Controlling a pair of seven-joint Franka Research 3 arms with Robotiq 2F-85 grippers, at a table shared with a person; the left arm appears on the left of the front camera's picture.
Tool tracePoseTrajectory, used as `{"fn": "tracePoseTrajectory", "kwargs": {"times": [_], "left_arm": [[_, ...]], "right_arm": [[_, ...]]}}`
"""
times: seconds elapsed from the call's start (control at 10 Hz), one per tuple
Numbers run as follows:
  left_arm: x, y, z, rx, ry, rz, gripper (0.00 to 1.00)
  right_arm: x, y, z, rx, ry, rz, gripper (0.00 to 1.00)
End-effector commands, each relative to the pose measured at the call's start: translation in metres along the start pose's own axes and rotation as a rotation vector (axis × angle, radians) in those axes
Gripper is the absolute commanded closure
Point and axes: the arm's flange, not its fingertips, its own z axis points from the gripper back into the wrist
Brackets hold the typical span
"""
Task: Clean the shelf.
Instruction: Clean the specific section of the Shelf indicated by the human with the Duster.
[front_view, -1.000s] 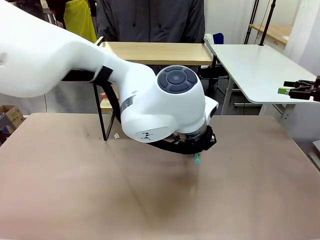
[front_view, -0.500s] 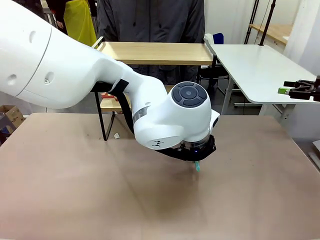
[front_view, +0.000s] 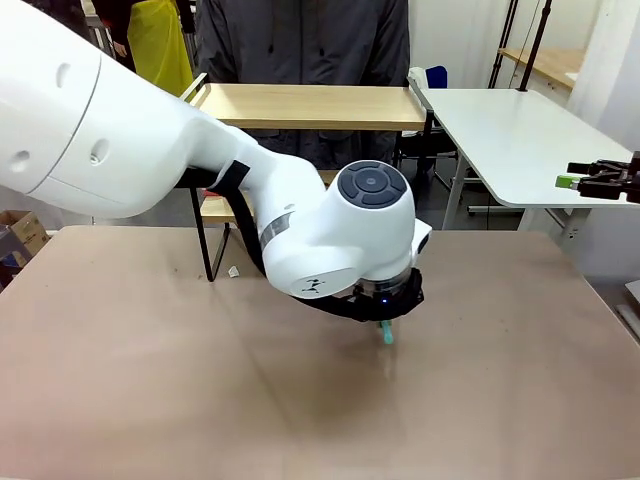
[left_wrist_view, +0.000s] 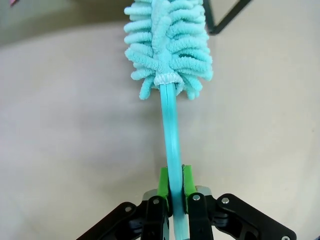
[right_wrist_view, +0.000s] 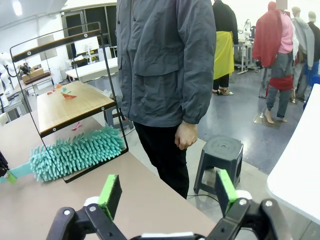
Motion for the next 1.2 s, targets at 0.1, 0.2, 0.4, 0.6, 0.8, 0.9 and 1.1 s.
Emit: {"fn": "tracePoseTrajectory", "kwargs": {"times": [0.1, 0.2, 0.4, 0.6, 0.8, 0.9, 1.1], "left_arm": [[0.012, 0.058, 0.012, 0.054, 0.066, 0.064, 0.87], [0.018, 0.083, 0.018, 0.077, 0.083, 0.09, 0.87], [0.027, 0.125, 0.028, 0.152, 0.107, 0.125, 0.87], [0.043, 0.17, 0.037, 0.26, 0.146, 0.143, 0.87], [0.051, 0.203, 0.044, 0.383, 0.138, 0.157, 0.87], [0.051, 0.212, 0.046, 0.445, 0.12, 0.158, 0.87], [0.045, 0.212, 0.058, 0.374, 0.074, 0.172, 0.87]], "right_arm": [[0.002, 0.002, -0.001, 0.001, 0.0, 0.003, 0.0], [0.002, 0.002, -0.001, 0.001, 0.0, 0.003, 0.0], [0.002, 0.002, -0.001, 0.001, 0.0, 0.003, 0.0], [0.002, 0.002, -0.001, 0.001, 0.0, 0.003, 0.0], [0.002, 0.002, -0.001, 0.001, 0.0, 0.003, 0.0], [0.002, 0.002, -0.001, 0.001, 0.0, 0.003, 0.0], [0.002, 0.002, -0.001, 0.001, 0.0, 0.003, 0.0]]}}
